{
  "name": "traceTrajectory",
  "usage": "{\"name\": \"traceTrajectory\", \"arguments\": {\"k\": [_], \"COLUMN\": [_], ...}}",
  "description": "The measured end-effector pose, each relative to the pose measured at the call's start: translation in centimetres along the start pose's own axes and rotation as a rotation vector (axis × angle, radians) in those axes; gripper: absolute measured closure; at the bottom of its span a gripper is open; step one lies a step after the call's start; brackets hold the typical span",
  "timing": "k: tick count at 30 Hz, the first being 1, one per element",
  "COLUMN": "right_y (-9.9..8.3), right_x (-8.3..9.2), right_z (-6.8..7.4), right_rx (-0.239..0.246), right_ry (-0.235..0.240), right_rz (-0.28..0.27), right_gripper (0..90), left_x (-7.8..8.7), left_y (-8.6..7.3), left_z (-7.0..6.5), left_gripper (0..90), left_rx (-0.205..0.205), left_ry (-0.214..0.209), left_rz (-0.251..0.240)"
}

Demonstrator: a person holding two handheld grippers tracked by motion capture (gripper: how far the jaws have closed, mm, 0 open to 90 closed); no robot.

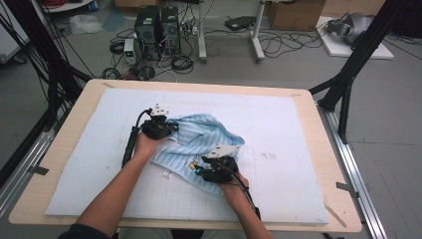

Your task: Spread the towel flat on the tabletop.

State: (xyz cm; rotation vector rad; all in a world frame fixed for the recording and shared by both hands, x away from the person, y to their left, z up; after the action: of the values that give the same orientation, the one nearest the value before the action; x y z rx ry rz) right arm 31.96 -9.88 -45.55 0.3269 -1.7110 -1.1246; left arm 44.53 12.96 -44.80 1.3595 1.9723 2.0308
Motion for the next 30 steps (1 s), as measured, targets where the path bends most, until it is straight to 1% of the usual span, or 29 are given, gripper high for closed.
{"name": "traceTrajectory", "arguments": {"k": [2,3,4,5,6,7,8,9,10,12,13,14,16,17,19,20,21,22,23,24,25,26,27,28,29,30], "right_y": [0.1,0.2,0.3,0.3,0.3,0.2,0.2,0.2,0.1,0.1,0.0,-0.1,-0.5,-0.7,-1.3,-1.5,-1.7,-1.7,-1.7,-1.6,-1.5,-1.3,-1.1,-0.9,-0.7,-0.5], "right_x": [-1.1,-1.6,-1.6,-1.6,-1.6,-1.5,-1.5,-1.4,-1.4,-1.3,-1.1,-1.0,-0.4,-0.1,0.7,1.0,1.3,1.5,1.7,1.9,2.2,2.5,2.9,3.3,3.6,3.7], "right_z": [0.5,0.8,0.9,0.9,0.8,0.9,0.9,1.1,1.3,1.8,2.2,2.6,3.7,4.0,4.6,4.8,4.9,4.9,4.7,4.5,4.1,3.7,3.1,2.4,2.0,1.3], "right_rx": [0.022,0.036,0.048,0.041,0.048,0.038,0.028,0.029,0.03,0.044,0.056,0.073,0.099,0.111,0.121,0.132,0.133,0.138,0.137,0.12,0.109,0.103,0.097,0.087,0.087,0.09], "right_ry": [0.028,0.032,0.035,0.053,0.058,0.108,0.129,0.15,0.201,0.269,0.317,0.349,0.43,0.445,0.492,0.495,0.494,0.489,0.477,0.455,0.43,0.397,0.353,0.287,0.239,0.176], "right_rz": [0.04,0.056,0.055,0.058,0.059,0.056,0.055,0.06,0.061,0.065,0.07,0.076,0.087,0.084,0.085,0.085,0.084,0.077,0.063,0.042,0.015,-0.02,-0.055,-0.076,-0.083,-0.09], "right_gripper": [58.2,60.8,64.7,67.7,74.8,80.4,82.0,83.3,83.7,83.9,84.0,84.0,83.9,83.8,83.7,83.3,82.5,80.1,76.1,72.1,70.8,70.6,69.6,69.0,68.3,66.8], "left_x": [0.2,0.2,0.2,0.3,0.4,0.6,0.7,0.9,1.1,1.4,1.5,1.6,2.0,2.1,2.2,2.2,2.2,2.2,2.2,2.2,2.3,2.3,2.4,2.5,2.6,2.7], "left_y": [0.1,0.1,0.2,0.3,0.4,0.5,0.7,0.9,1.0,1.2,1.3,1.4,1.4,1.4,1.1,1.0,0.9,0.9,0.9,1.0,1.0,1.1,1.2,1.2,1.3,1.3], "left_z": [0.2,0.3,0.5,0.6,0.8,0.9,1.2,1.5,1.8,2.3,2.6,2.9,3.4,3.7,4.3,4.6,4.8,4.8,4.8,4.6,4.5,4.4,4.3,4.2,4.1,4.0], "left_gripper": [86.2,86.1,86.2,86.1,86.1,86.1,86.1,86.1,86.2,86.1,86.1,86.1,86.1,86.2,86.1,86.2,86.1,86.1,85.9,84.5,79.7,68.4,58.1,50.6,47.1,44.4], "left_rx": [-0.001,0.003,-0.007,-0.01,-0.008,-0.012,-0.016,-0.016,-0.013,-0.009,-0.007,-0.012,-0.006,0.002,0.011,0.018,0.024,0.025,0.021,0.022,0.032,0.049,0.072,0.079,0.085,0.086], "left_ry": [0.005,0.009,0.01,0.013,0.021,0.027,0.037,0.05,0.06,0.072,0.074,0.084,0.1,0.107,0.118,0.12,0.121,0.119,0.116,0.112,0.11,0.111,0.109,0.107,0.098,0.09], "left_rz": [-0.008,-0.01,-0.003,-0.002,-0.009,-0.013,-0.013,-0.02,-0.024,-0.038,-0.03,-0.027,-0.038,-0.04,-0.029,-0.026,-0.025,-0.025,-0.03,-0.041,-0.056,-0.066,-0.078,-0.081,-0.081,-0.078]}}
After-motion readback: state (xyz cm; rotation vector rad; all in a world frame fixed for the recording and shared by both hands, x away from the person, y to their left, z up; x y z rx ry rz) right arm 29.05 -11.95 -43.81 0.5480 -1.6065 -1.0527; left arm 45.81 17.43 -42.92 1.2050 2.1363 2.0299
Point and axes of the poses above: each handheld gripper's, and its own axes: x roughly backward along the jaws, y roughly out of its top, z roughly to its left, the point moved 2 cm from there along -x, roughly forward along the jaws, and after that the axes turned 7 degrees about x, right-handed, at the moved point
